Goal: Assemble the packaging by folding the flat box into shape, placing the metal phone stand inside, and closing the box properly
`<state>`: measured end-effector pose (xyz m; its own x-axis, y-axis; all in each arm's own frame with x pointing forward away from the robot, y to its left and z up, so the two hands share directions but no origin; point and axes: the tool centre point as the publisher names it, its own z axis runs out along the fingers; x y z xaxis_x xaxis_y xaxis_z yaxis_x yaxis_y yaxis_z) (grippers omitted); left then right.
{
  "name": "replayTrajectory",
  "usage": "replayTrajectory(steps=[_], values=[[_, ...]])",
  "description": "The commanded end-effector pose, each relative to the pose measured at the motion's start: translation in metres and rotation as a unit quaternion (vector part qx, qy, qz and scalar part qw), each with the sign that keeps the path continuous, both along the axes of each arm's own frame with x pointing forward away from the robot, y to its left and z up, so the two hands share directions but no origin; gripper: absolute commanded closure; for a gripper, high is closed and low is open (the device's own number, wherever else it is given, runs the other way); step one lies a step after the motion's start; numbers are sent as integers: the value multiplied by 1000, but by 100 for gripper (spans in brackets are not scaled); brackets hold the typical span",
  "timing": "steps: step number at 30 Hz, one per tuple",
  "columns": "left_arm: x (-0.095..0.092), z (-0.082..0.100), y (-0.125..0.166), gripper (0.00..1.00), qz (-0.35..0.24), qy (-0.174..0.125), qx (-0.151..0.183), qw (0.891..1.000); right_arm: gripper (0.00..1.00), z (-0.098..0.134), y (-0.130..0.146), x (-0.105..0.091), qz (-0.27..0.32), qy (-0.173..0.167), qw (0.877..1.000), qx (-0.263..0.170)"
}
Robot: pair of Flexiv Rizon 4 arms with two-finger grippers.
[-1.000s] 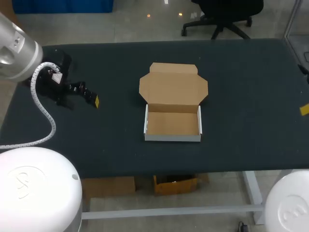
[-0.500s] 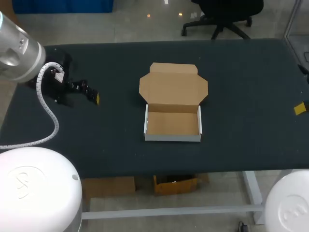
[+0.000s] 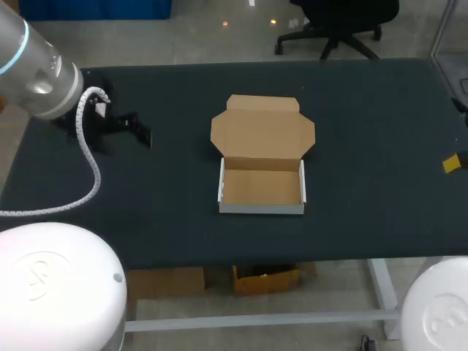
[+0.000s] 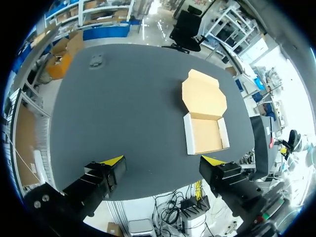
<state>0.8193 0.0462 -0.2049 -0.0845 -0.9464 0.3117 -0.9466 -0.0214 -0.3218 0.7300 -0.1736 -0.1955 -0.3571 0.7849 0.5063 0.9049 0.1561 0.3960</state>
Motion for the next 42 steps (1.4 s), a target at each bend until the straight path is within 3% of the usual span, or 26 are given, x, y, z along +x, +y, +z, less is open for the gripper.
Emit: replayTrajectory(steps=[1,10,24,42], values=[[44,-13,-10,0,14,32,21,999,0,1,0,0,0,0,1000,0],[90,-33,-2,0,60,56,45,996,0,1,0,0,0,0,1000,0],[135,-53,22,0,106,107,59,987,0,1,0,0,0,0,1000,0],[137,-55,24,0,111,112,63,985,0,1,0,0,0,0,1000,0]])
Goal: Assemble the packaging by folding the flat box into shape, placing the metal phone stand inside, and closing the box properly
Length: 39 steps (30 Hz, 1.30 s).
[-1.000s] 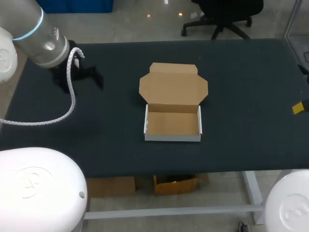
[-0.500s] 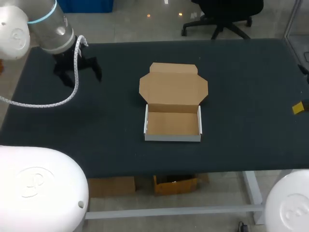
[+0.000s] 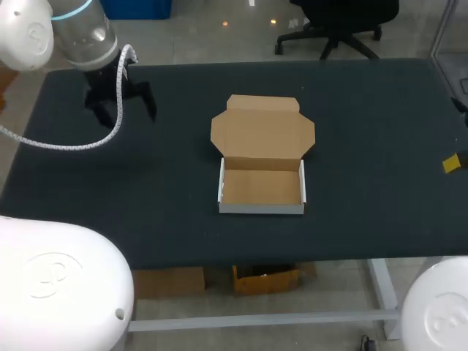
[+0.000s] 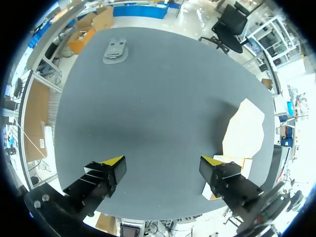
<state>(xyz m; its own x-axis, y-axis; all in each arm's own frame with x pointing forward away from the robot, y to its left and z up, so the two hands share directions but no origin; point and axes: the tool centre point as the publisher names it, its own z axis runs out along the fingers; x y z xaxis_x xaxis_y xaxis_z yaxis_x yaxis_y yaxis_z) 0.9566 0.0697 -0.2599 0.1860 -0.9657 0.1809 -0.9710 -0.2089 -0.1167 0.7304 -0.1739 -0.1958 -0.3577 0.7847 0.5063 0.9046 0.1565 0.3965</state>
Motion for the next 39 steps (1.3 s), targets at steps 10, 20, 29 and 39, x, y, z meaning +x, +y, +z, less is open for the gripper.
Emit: replayTrajectory(steps=[10,20,29,39], values=[[11,-6,1,0,32,-2,-2,999,0,1,0,-1,0,0,1000,0],[46,-19,30,0,86,-14,17,996,0,1,0,-1,0,0,1000,0],[80,-34,48,0,82,-11,20,996,0,1,0,-1,0,0,1000,0],[94,-45,68,0,77,10,38,996,0,1,0,-1,0,0,1000,0]])
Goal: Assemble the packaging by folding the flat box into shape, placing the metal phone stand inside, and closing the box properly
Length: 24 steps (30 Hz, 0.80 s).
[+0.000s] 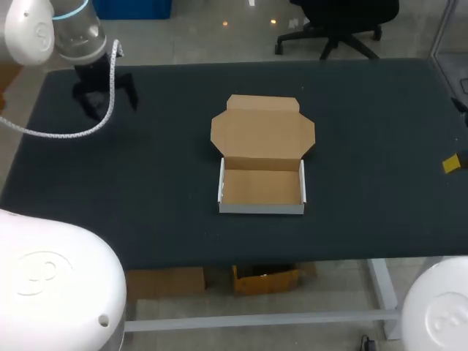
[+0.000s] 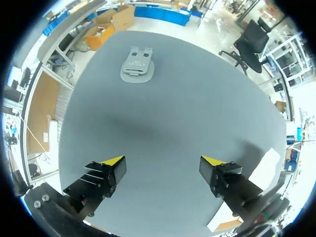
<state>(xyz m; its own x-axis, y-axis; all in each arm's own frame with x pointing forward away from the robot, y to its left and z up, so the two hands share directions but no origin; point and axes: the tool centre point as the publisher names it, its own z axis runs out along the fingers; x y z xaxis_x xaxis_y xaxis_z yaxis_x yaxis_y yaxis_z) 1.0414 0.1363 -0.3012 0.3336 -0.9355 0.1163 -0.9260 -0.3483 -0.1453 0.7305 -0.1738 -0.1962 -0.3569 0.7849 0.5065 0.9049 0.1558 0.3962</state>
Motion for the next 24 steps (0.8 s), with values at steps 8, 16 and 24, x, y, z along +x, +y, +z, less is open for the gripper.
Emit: replayTrajectory(steps=[8,16,24], values=[[8,-14,23,0,-26,28,-7,999,0,1,0,-1,0,0,1000,0],[10,-28,48,0,-67,23,-5,998,0,1,0,-1,0,0,1000,0],[18,-38,62,0,-101,44,-4,994,0,1,0,-1,0,0,1000,0]])
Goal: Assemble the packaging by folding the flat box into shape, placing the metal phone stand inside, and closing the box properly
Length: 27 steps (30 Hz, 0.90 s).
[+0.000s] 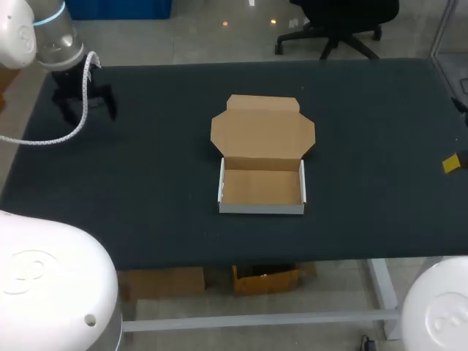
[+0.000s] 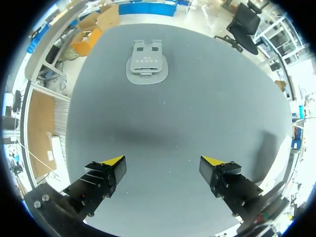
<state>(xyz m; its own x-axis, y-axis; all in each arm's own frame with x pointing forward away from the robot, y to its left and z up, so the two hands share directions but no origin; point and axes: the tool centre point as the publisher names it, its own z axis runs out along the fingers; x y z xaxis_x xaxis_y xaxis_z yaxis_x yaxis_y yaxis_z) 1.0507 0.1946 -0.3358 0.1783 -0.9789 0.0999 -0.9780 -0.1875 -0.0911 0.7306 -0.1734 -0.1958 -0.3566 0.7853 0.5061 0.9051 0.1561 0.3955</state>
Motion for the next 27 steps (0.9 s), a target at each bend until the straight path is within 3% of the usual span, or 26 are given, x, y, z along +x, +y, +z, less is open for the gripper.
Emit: replayTrajectory(steps=[1,22,27], values=[[10,-5,5,0,-24,22,-2,999,0,1,-1,-1,1,0,1000,0],[10,-6,6,0,-41,27,-9,999,0,1,-1,-1,1,0,1000,0],[11,-5,2,0,-52,20,10,998,0,1,-1,-1,1,0,1000,0]])
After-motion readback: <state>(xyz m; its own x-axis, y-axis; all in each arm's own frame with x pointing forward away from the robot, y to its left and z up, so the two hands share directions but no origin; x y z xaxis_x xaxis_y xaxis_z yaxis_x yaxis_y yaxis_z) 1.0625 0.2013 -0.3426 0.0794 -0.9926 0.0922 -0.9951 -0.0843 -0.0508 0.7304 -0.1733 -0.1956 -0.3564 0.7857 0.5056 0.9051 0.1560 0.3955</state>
